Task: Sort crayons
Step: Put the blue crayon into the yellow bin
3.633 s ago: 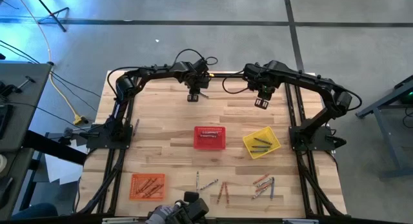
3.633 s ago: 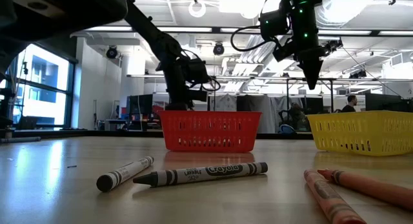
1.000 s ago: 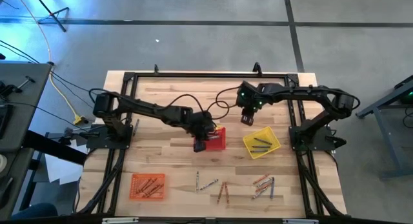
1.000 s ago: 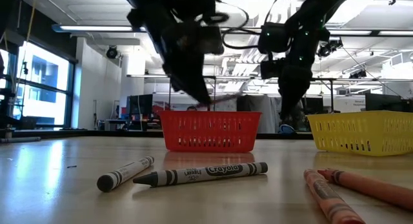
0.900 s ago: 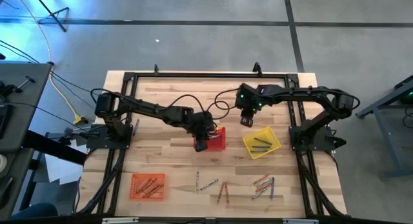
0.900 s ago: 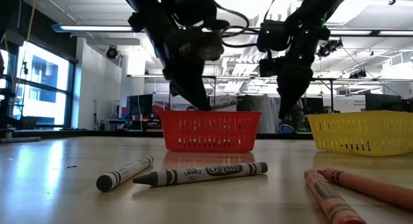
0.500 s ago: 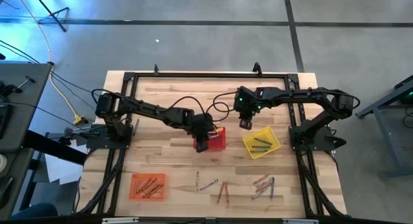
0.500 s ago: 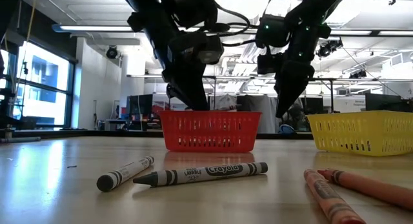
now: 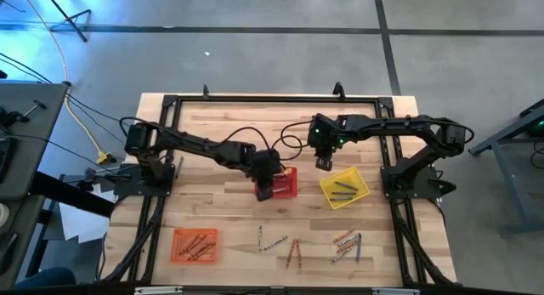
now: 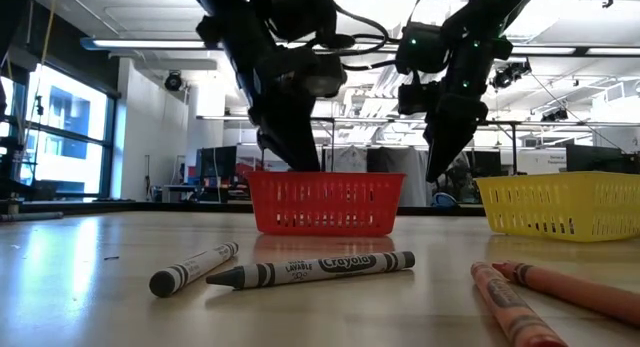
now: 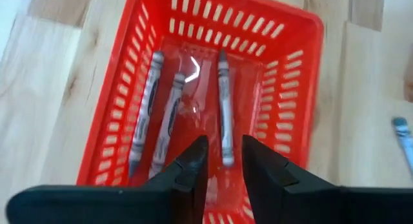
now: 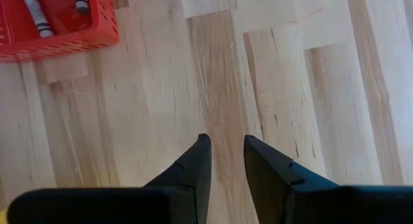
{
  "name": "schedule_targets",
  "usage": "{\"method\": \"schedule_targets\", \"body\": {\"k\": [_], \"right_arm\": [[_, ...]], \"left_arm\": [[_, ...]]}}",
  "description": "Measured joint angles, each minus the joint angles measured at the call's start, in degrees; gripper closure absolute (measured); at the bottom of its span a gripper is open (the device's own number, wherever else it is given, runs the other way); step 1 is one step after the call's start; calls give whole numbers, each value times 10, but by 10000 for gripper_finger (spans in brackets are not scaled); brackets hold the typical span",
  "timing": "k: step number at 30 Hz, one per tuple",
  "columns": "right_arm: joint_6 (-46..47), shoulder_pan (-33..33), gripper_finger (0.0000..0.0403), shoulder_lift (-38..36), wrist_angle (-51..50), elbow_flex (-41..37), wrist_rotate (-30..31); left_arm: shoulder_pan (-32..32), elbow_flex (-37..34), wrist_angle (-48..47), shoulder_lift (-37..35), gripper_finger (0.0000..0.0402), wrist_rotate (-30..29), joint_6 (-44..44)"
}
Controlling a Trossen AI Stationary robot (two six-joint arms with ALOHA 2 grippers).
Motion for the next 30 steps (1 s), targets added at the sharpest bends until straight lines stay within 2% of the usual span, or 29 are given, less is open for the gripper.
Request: {"method": "schedule_targets", "body": {"k": [5,10,14,18,23,30], "right_arm": [[-1,-1,316,0,1,0,0],[3,0,316,0,2,0,0],[1,0,316,0,11,0,0],[-1,-1,316,0,30,0,0],[-1,-1,316,0,41,-2,0],[-1,-1,316,0,42,-3,0]], "left_arm": [[-6,75,-139,-15,314,-5,7],[-29,147,-348,-21,314,-98,-30],[-41,149,-509,-27,314,-158,-125],[-50,108,-603,-47,314,-200,-201],[-50,16,-588,-104,314,-195,-260],[-33,-126,-484,-244,314,-166,-321]]}}
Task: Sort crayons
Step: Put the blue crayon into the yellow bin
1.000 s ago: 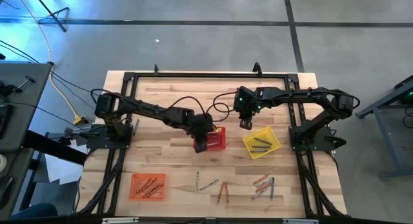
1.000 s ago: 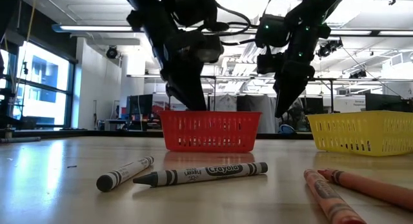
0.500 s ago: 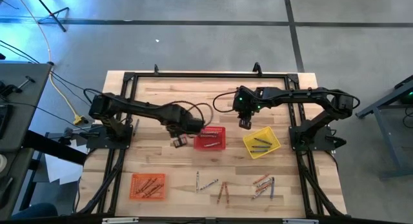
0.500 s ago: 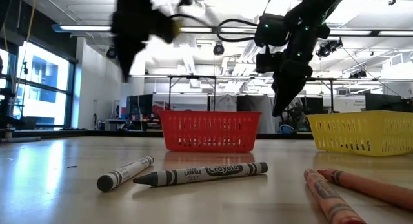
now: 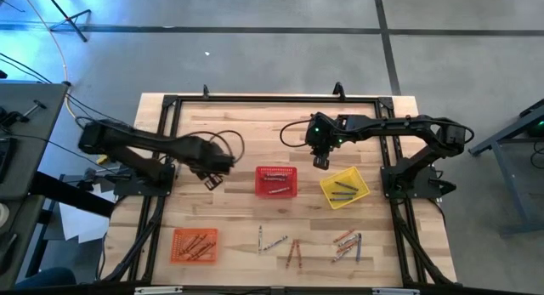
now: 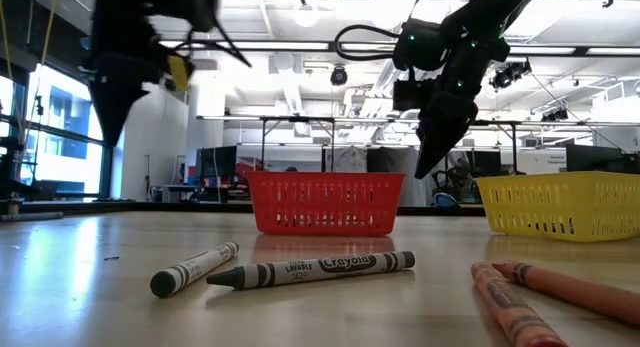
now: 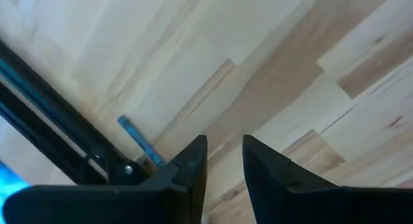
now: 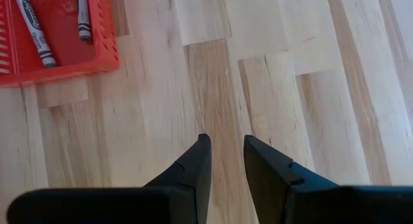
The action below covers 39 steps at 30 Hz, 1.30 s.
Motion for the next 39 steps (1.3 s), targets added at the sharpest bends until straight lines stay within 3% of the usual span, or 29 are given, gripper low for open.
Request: {"method": "schedule_targets", "body": {"k": [7,14,33,39], "right_arm": [[0,0,316,0,9,0,0],[0,-1,316,0,29,0,0],[0,-1,316,0,40,0,0],[0,-1,316,0,41,0,0]], "left_arm": [[29,-128,8,-153,314,5,-102],[59,-210,58,-240,314,-6,-152],[200,-218,81,-195,313,7,-1],[245,-218,90,-161,313,45,53]]}}
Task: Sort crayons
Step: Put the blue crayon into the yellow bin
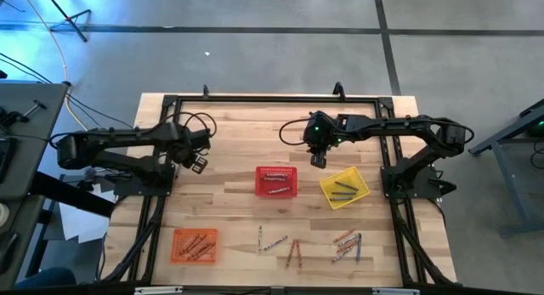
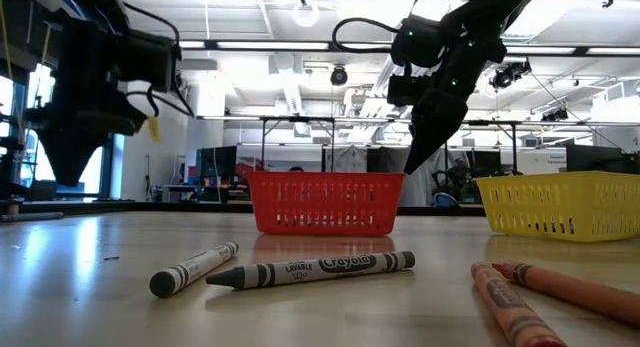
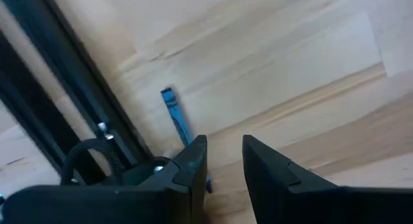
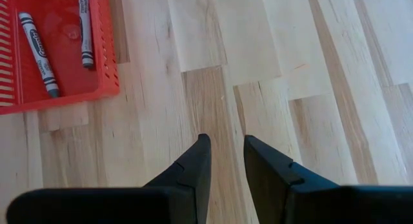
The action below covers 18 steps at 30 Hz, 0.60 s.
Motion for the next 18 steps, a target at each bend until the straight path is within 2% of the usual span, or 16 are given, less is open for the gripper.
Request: {"method": "schedule_targets", "body": {"k": [11,18], "right_arm": [[-23,0,316,0,0,0,0],[-32,0,316,0,9,0,0]], "left_arm": [[61,0,22,90,313,2,67],[99,0,20,129,313,-2,73]]}}
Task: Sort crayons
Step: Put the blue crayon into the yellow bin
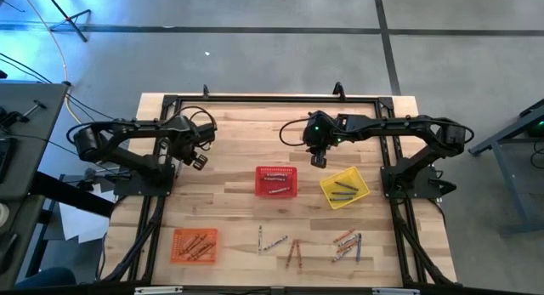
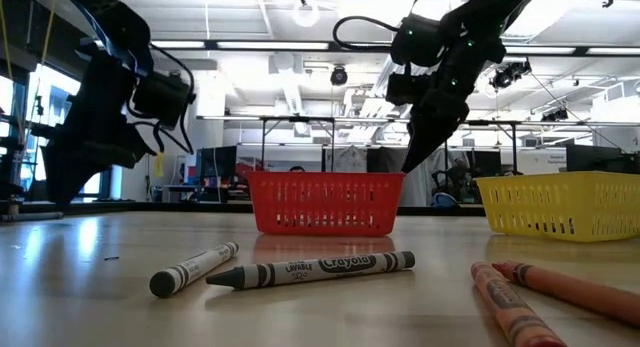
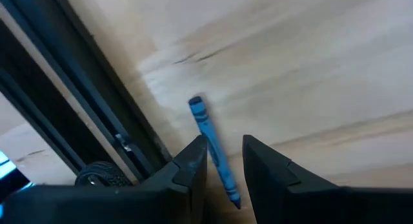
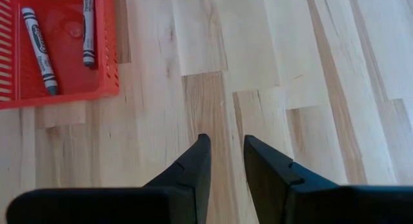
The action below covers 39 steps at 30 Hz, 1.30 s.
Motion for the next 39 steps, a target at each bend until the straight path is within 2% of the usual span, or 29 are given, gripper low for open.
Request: {"method": "schedule_targets", "body": {"k": [8,18,23,30,35,39], "right_arm": [[-9,0,316,0,2,0,0],[-9,0,316,0,2,0,0],[-9,0,316,0,1,0,0],[-9,0,316,0,1,0,0],[-15,0,316,0,1,0,0],[-20,0,316,0,1,0,0]], "left_arm": [[53,0,0,10,313,4,5],[115,0,0,10,313,61,37],[147,0,-1,17,313,63,49],[191,0,-1,95,313,111,60],[193,5,-1,162,313,121,83],[193,7,3,189,320,130,85]]}}
